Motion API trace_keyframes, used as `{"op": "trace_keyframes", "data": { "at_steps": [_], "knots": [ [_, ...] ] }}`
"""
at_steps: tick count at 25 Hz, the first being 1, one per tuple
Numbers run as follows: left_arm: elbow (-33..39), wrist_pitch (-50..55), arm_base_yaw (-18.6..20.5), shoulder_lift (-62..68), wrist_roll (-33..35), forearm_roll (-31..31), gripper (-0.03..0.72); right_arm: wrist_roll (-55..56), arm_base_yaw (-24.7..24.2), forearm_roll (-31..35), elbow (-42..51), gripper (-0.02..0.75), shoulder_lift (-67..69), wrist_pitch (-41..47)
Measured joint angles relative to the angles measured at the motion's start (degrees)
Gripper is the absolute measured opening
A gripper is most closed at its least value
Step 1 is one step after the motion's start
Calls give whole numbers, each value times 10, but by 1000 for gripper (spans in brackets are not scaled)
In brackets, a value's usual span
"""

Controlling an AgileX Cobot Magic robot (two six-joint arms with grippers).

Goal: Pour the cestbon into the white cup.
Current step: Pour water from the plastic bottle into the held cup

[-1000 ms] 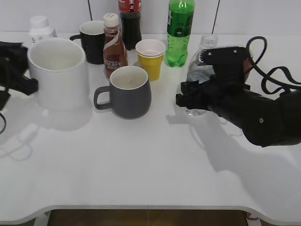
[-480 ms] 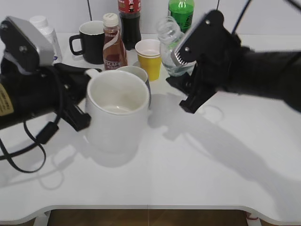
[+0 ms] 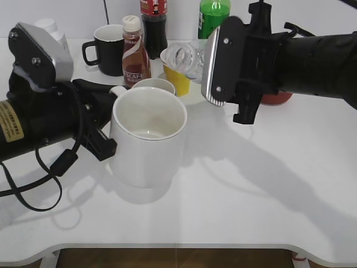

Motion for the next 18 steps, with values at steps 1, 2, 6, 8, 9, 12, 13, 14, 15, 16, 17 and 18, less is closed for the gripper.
{"op": "trace_keyframes", "data": {
  "at_steps": [1, 2, 6, 8, 9, 12, 13, 14, 15, 16, 17, 18],
  "knots": [
    [0, 0, 0, 0, 0, 0, 28, -18, 0, 0, 0, 454, 0, 0],
    [0, 0, 0, 0, 0, 0, 28, -35, 0, 0, 0, 454, 0, 0],
    [0, 5, -10, 0, 0, -2, 28, -73, 0, 0, 0, 454, 0, -1],
    [0, 12, -20, 0, -1, -7, 28, -82, 0, 0, 0, 454, 0, -2],
    [0, 19, -24, 0, -1, -12, 28, -88, 0, 0, 0, 454, 0, -2],
    [0, 29, -32, 0, -1, -21, 28, -115, 0, 0, 0, 454, 0, -2],
    [0, 30, -33, 0, -1, -28, 28, -125, 0, -1, 0, 454, 0, -2],
    [0, 32, -33, 0, -1, -41, 28, -131, 0, -1, 0, 454, 0, -2],
    [0, 35, -33, 0, -1, -56, 28, -135, 0, -1, 0, 454, 0, -3],
    [-2, 42, -33, 1, -1, -66, 28, -138, 0, -1, 0, 454, 0, -3],
    [-6, 53, -33, 5, -2, -71, 28, -139, 0, -1, 0, 454, 0, -3],
    [-14, 71, -36, 11, -2, -72, 28, -140, 0, -1, 0, 454, 0, -3]
  ]
}}
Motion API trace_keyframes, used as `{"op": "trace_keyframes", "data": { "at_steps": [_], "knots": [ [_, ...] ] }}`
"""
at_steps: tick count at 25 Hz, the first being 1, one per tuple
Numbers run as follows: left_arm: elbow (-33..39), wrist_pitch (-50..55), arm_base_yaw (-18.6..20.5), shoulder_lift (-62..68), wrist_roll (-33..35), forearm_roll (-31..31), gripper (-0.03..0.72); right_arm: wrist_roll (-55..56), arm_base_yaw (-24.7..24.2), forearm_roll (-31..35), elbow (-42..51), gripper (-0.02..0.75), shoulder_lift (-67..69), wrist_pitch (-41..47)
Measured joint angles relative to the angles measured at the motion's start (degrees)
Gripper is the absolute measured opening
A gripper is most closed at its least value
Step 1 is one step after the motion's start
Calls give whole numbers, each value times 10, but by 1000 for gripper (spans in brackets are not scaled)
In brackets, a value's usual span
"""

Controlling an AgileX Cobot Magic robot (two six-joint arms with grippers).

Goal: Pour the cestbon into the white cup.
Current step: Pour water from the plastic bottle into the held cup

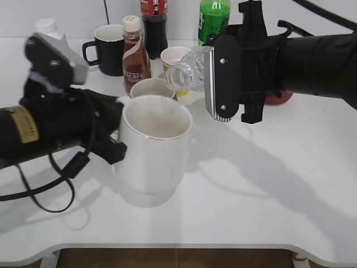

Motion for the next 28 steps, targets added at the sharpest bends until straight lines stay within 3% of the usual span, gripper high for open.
{"op": "trace_keyframes", "data": {
  "at_steps": [13, 20, 28],
  "knots": [
    [-40, 55, -8, 17, -1, -1, 28, -84, 1, -1, 0, 454, 0, 0],
    [-40, 86, -51, 17, -1, -3, 28, -134, 1, 3, 0, 454, 0, -18],
    [-40, 87, -53, 17, -1, -31, 28, -207, 1, 23, 0, 454, 0, -29]
  ]
}}
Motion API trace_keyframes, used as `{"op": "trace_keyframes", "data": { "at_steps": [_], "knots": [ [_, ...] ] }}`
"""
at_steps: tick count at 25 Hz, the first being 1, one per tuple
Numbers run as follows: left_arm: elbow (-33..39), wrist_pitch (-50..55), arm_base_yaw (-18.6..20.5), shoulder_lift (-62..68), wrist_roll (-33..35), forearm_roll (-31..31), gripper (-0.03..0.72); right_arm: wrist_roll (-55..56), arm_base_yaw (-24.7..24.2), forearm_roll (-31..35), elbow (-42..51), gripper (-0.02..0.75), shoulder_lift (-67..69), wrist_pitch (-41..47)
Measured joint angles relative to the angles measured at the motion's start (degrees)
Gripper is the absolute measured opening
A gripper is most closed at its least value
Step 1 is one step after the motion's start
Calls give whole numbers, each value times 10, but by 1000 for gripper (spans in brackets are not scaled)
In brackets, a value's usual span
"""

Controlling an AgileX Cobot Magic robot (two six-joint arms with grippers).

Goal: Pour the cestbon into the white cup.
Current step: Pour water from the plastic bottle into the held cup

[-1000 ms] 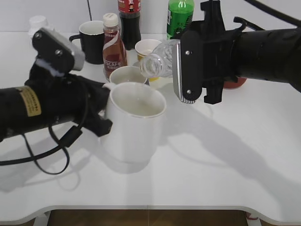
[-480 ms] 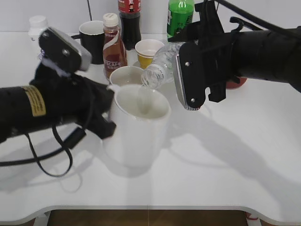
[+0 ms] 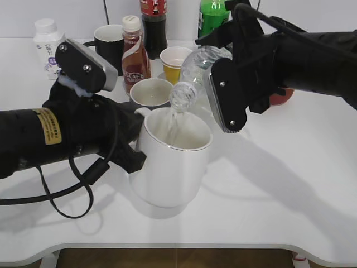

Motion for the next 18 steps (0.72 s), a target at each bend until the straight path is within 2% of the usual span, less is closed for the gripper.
{"op": "trace_keyframes", "data": {
  "at_steps": [18],
  "knots": [
    [0, 4, 0, -1, 0, -2, 28, -39, 0, 1, 0, 454, 0, -30]
  ]
}}
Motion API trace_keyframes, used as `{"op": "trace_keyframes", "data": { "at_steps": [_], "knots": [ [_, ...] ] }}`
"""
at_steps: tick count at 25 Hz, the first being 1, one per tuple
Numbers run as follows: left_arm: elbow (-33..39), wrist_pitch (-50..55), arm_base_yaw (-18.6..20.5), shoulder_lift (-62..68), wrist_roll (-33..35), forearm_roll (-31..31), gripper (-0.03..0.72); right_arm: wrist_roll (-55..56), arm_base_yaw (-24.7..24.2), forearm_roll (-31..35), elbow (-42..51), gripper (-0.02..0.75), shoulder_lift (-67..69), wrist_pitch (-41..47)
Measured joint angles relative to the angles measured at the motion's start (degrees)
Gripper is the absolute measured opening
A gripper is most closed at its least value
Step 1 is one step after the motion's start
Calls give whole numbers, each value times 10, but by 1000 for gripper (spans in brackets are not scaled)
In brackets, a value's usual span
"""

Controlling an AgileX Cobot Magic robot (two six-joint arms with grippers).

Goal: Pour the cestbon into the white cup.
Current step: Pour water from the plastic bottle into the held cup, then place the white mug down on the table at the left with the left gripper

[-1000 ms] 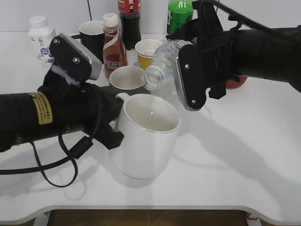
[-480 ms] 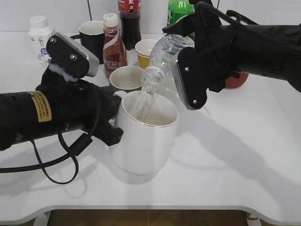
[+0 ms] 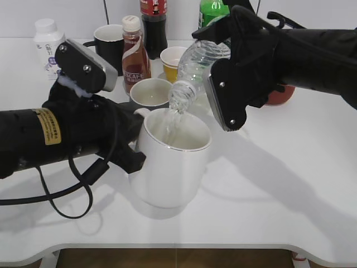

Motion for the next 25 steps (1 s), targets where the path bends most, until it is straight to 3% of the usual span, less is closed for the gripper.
{"op": "trace_keyframes", "data": {
  "at_steps": [6, 14, 20, 25],
  "knots": [
    [0, -13, 0, 0, 0, 0, 28, 34, 0, 0, 2, 454, -1, 0],
    [0, -45, 11, -1, 0, 1, 28, 457, 0, 1, 8, 454, -1, 12],
    [0, -67, 76, -30, 1, 2, 28, 754, -1, 2, 8, 454, -7, -8],
    [0, -117, 170, -51, 2, 2, 28, 879, -44, 2, 12, 454, -8, -33]
  ]
}}
